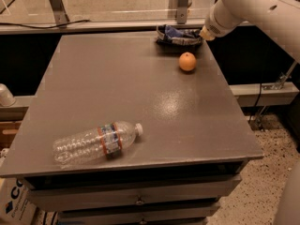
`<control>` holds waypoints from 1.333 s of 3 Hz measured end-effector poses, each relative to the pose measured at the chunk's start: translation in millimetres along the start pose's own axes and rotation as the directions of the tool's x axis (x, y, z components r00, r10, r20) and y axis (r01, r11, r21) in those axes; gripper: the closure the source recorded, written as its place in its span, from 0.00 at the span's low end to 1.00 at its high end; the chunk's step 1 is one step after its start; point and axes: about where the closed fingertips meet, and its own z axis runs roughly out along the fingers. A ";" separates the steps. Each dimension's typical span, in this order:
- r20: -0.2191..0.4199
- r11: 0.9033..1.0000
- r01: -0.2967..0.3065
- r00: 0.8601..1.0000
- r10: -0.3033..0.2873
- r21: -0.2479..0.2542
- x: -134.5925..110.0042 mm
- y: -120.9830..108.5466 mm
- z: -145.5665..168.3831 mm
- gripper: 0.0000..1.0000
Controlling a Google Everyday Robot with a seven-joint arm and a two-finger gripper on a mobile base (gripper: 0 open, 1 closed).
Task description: Move blue chip bag near orange
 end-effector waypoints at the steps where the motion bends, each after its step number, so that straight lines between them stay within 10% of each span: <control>1: -0.020 1.000 0.016 1.000 -0.017 -0.025 13.6 11.3 -1.3 1.00; 4: -0.069 0.994 0.064 0.995 -0.071 -0.092 40.3 48.2 -8.0 1.00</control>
Offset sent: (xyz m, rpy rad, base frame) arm -0.0372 -0.0038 -0.0356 -0.0432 0.0933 0.0509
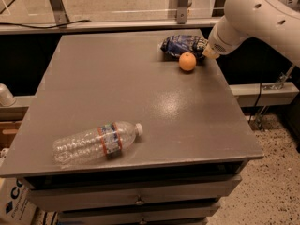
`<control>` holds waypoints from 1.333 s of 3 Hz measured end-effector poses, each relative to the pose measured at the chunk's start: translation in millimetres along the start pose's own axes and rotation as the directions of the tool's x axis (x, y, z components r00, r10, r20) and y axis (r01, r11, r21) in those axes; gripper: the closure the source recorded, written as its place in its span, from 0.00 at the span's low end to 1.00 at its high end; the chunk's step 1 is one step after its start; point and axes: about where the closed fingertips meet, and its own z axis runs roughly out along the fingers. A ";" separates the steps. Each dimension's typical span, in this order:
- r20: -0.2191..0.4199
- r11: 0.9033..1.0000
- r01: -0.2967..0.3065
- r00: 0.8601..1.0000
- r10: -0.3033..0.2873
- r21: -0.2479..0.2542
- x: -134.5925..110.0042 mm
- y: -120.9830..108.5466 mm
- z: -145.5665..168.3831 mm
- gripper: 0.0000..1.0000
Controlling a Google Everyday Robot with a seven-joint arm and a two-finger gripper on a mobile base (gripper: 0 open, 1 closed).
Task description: Move blue chip bag near orange
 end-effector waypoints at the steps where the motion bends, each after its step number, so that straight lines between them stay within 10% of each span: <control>1: -0.011 1.000 0.004 1.000 -0.004 -0.016 9.3 11.7 -2.5 1.00; 4: 0.027 0.996 0.046 0.999 -0.044 -0.074 -4.3 32.3 0.9 0.38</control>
Offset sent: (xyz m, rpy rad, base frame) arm -0.0299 0.0061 -0.0221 0.0027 0.0682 0.0460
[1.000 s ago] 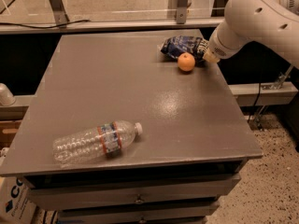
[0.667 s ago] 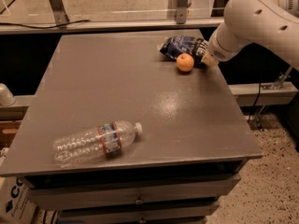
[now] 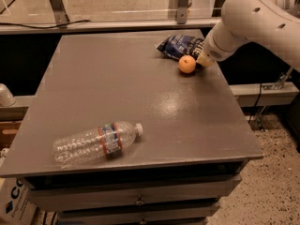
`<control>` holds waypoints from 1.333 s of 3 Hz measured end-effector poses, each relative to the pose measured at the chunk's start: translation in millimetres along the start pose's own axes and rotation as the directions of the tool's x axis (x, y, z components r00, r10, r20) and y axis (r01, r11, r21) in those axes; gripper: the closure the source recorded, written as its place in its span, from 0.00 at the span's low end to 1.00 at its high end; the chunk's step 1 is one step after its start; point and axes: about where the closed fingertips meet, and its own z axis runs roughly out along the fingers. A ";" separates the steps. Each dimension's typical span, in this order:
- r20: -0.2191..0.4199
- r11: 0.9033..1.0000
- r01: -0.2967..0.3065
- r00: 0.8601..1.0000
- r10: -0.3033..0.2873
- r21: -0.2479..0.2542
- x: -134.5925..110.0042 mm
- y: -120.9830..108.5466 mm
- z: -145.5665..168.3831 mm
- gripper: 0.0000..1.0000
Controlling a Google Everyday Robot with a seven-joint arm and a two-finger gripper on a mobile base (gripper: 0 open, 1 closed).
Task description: Move blue chip bag near orange
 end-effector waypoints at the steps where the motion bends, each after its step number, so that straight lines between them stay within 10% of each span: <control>1: 0.016 1.000 0.006 1.000 -0.006 -0.003 -5.9 1.1 -0.3 0.15; 4: 0.018 1.000 -0.002 1.000 0.002 0.020 1.4 -4.6 -17.1 0.00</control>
Offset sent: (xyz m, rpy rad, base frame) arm 0.0008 0.0054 0.0019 0.0084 -0.0057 0.0128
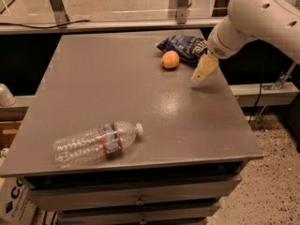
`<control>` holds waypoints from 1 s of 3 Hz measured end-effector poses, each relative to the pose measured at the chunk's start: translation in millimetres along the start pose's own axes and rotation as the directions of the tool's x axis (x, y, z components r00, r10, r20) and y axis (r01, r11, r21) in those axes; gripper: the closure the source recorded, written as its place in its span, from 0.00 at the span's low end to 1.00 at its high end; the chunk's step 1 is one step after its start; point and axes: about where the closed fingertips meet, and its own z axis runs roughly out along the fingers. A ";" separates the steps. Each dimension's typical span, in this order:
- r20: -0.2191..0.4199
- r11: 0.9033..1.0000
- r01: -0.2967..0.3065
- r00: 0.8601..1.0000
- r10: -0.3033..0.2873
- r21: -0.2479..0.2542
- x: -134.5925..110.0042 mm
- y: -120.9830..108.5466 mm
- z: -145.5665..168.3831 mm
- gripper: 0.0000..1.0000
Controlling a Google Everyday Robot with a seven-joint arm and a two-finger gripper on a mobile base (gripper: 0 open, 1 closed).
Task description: Move blue chip bag near orange
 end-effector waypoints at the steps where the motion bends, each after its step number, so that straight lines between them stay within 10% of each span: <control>1: 0.006 1.000 0.008 1.000 -0.008 0.029 -5.6 -16.2 -8.4 0.00; 3: 0.028 0.973 0.012 0.999 -0.019 0.232 1.2 -83.8 -106.6 0.00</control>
Offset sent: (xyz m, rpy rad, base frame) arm 0.0001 -0.0582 0.1588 -0.0471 -0.2742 -0.0630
